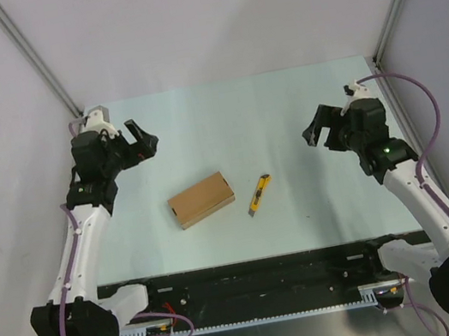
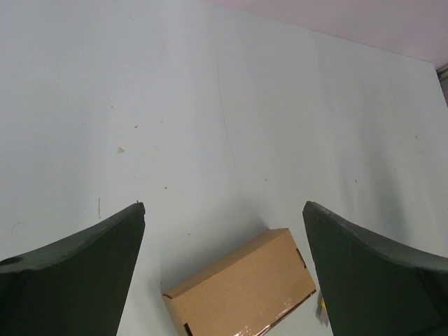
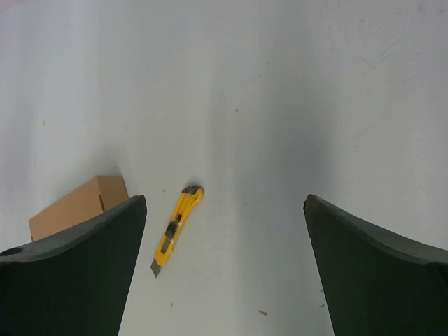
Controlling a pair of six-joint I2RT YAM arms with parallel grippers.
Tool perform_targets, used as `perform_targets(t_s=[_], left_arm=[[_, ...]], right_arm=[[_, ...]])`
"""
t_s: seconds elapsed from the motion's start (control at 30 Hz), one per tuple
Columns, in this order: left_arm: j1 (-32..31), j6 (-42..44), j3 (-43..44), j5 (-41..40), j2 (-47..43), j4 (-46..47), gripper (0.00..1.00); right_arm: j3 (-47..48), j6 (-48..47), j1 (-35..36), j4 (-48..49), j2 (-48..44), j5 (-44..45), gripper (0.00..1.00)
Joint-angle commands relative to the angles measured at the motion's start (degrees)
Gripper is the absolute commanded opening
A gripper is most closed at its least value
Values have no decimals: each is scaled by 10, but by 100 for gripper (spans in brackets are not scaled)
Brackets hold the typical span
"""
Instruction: Unpack the express box
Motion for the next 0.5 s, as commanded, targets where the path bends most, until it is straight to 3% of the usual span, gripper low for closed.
perform_targets(t_s=[0.0,0.3,0.47], left_arm=[[8,-24,34,-6,15,21,100],[20,-70,82,51,100,64,100],[19,-45,92,116,115,93,100]], right_arm=[[22,-5,49,4,9,45,100],[22,85,247,-64,44,232,94],[23,150,310,-110,106,313,91]])
